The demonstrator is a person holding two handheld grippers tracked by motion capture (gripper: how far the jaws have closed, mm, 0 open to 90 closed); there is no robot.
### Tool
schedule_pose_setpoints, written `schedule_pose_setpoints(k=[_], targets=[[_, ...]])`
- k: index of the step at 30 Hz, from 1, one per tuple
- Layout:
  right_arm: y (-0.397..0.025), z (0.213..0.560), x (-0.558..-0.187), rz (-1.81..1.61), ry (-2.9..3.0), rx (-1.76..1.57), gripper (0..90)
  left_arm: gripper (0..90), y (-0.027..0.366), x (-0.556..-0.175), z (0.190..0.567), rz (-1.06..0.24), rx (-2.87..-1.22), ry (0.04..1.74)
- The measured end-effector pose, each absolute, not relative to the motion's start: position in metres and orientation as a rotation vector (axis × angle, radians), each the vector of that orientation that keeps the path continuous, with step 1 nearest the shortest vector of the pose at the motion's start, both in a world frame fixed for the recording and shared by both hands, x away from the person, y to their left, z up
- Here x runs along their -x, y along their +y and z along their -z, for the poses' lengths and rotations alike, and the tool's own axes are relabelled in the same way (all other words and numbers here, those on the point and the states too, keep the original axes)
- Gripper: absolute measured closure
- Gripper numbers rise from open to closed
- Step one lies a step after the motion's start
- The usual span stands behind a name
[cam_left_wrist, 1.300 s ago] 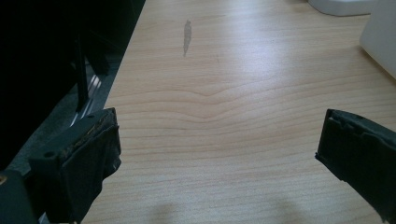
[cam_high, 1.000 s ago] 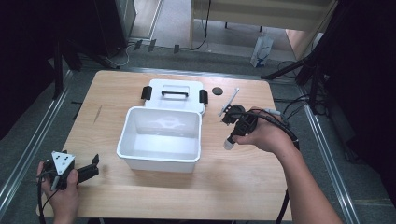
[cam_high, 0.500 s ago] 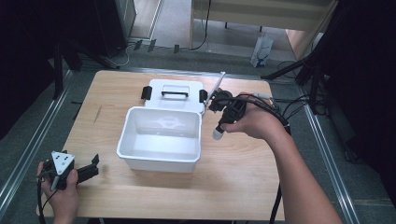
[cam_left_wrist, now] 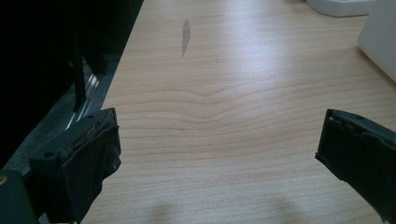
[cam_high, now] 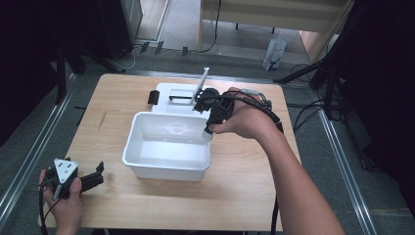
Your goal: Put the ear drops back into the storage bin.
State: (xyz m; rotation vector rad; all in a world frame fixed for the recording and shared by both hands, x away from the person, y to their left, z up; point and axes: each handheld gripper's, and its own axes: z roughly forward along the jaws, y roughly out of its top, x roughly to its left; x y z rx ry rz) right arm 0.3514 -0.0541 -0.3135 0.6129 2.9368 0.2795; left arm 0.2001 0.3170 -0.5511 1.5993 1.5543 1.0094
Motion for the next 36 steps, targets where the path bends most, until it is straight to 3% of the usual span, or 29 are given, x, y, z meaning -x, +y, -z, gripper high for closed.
schedule_pose_setpoints(k=[12, 36], targets=[[-0.024, 0.333, -0.352, -0.244, 2.982, -0.465, 72.0, 0.2, 0.317, -0.200, 0.551, -1.005, -1.597, 1.553], [-0.029, 0.394, -0.359, -0.173, 3.009, -0.303, 71.8, 0.2, 0.317, -0.201, 0.551, -1.009, -1.595, 1.554]])
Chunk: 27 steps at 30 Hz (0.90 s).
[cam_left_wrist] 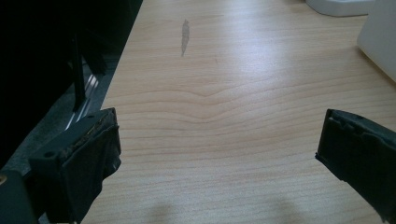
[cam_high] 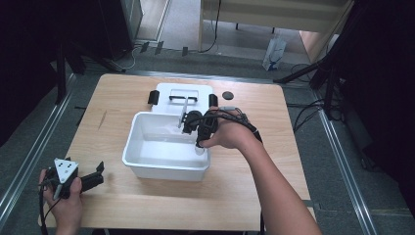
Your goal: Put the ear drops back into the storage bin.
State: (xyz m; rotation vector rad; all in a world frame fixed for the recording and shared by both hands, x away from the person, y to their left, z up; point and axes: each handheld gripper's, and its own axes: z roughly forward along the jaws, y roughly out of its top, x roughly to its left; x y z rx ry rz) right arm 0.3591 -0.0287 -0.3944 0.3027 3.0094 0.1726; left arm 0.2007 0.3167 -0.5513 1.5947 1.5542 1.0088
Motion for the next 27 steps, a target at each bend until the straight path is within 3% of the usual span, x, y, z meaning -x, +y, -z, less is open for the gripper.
schedule_pose_setpoints(k=[27], targets=[[-0.024, 0.430, -0.361, -0.047, 3.019, -0.269, 71.9, 0.2, 0.316, -0.201, 0.551, -1.012, -1.601, 1.552]])
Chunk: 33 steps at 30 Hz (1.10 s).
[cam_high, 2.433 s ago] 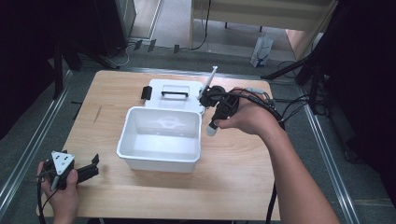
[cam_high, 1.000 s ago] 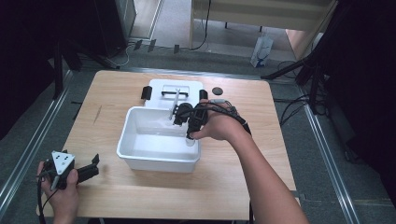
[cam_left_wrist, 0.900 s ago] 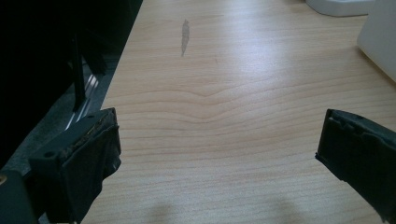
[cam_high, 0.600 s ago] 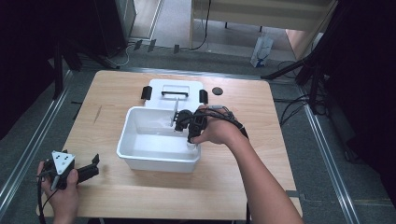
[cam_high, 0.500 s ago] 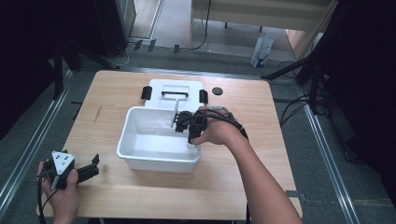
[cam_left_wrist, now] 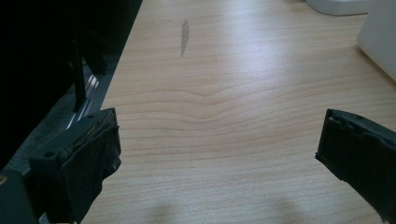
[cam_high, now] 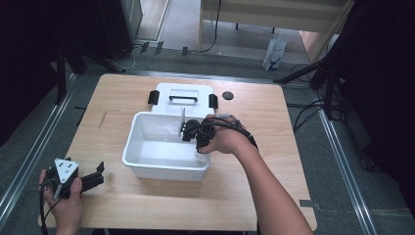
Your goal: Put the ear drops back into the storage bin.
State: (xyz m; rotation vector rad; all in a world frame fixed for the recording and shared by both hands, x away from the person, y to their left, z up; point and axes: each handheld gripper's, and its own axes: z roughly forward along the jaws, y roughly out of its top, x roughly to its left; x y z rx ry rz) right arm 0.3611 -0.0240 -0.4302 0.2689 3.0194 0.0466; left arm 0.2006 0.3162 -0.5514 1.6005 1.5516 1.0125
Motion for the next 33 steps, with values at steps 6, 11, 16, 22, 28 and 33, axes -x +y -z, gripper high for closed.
schedule_pose_setpoints(k=[6, 11, 16, 22, 28, 33], targets=[[-0.021, 0.435, -0.361, -0.013, 3.017, -0.263, 71.8, 0.3, 0.316, -0.201, 0.551, -1.010, -1.603, 1.552], [-0.020, 0.435, -0.362, -0.001, 3.012, -0.263, 72.1, 0.3, 0.316, -0.201, 0.551, -1.011, -1.605, 1.552], [-0.022, 0.435, -0.361, -0.019, 3.019, -0.272, 70.5, 0.3, 0.316, -0.201, 0.551, -1.010, -1.606, 1.552], [-0.024, 0.427, -0.360, -0.081, 3.014, -0.315, 50.1, 0.3, 0.316, -0.201, 0.551, -1.011, -1.602, 1.551], [-0.027, 0.408, -0.356, -0.167, 2.946, -0.366, 29.6, 0.2, 0.316, -0.201, 0.551, -1.013, -1.604, 1.551], [-0.031, 0.389, -0.352, -0.230, 2.904, -0.430, 11.1, 0.2, 0.316, -0.201, 0.551, -1.013, -1.609, 1.551]])
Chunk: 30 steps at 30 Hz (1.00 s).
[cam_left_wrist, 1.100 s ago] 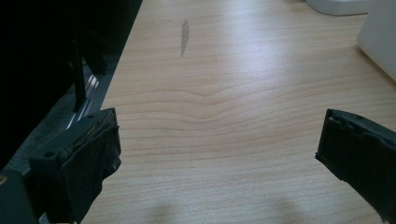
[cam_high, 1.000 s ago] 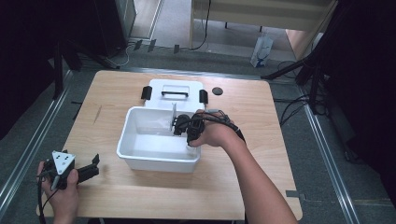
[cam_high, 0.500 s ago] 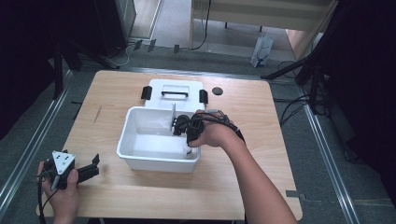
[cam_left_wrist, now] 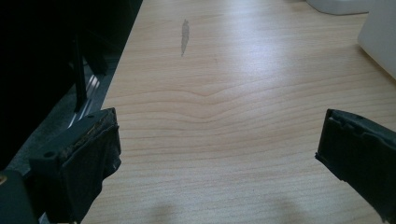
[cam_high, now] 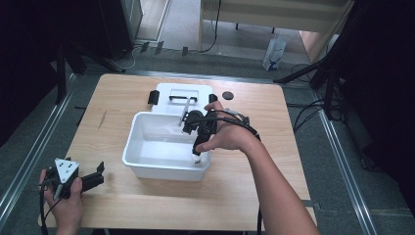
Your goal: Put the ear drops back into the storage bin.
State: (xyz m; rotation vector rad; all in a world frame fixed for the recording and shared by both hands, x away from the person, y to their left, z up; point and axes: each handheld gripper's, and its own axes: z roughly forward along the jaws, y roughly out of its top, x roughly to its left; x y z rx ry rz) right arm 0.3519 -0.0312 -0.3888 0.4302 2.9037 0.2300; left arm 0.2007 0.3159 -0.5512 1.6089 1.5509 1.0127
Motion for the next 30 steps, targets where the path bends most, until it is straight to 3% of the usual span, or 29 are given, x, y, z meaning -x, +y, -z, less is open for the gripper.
schedule_pose_setpoints(k=[1, 4, 30], targets=[[-0.035, 0.384, -0.351, -0.240, 2.893, -0.435, 3.6, 0.3, 0.316, -0.201, 0.551, -1.013, -1.608, 1.551], [-0.039, 0.381, -0.351, -0.243, 2.884, -0.462, 0.0, 0.3, 0.316, -0.201, 0.551, -1.013, -1.609, 1.551], [-0.120, 0.392, -0.344, -0.241, 2.863, -0.580, 0.0, 0.3, 0.315, -0.201, 0.551, -1.024, -1.612, 1.549]])
